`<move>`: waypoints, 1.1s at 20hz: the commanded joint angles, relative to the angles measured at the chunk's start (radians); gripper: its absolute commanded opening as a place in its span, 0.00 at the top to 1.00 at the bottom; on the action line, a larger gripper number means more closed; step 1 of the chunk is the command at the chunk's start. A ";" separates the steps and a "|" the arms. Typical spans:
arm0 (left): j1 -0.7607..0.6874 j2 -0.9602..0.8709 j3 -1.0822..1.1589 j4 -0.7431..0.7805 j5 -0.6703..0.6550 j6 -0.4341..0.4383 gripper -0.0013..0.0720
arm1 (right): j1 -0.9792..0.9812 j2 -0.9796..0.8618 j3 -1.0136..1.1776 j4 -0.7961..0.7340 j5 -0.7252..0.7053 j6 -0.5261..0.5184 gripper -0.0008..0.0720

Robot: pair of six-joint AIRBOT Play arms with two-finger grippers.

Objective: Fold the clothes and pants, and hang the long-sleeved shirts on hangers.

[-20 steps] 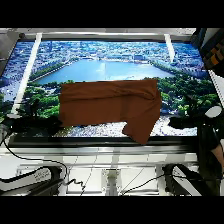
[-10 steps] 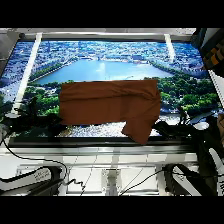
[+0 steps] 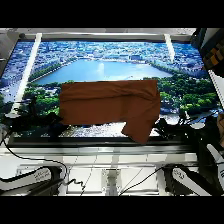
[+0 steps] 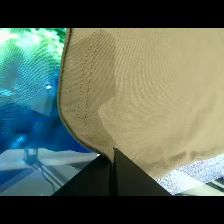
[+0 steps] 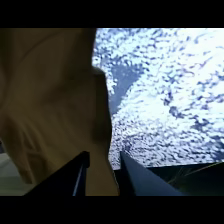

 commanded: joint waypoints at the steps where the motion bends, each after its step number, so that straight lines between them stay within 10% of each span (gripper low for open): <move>1: 0.000 0.000 0.001 0.000 0.000 0.000 0.96 | 0.001 -0.055 -0.003 -0.034 0.007 -0.060 0.66; 12: 0.000 0.006 0.007 -0.001 -0.045 0.000 0.96 | 0.001 -0.044 0.001 0.138 0.084 -0.334 0.96; 18: 0.000 0.126 0.088 -0.099 -0.105 0.001 0.96 | 0.001 0.037 0.179 0.306 0.199 -0.459 0.97; 22: -0.003 0.208 0.190 -0.265 0.050 0.001 0.96 | 0.050 0.048 0.357 0.435 0.030 -0.496 0.97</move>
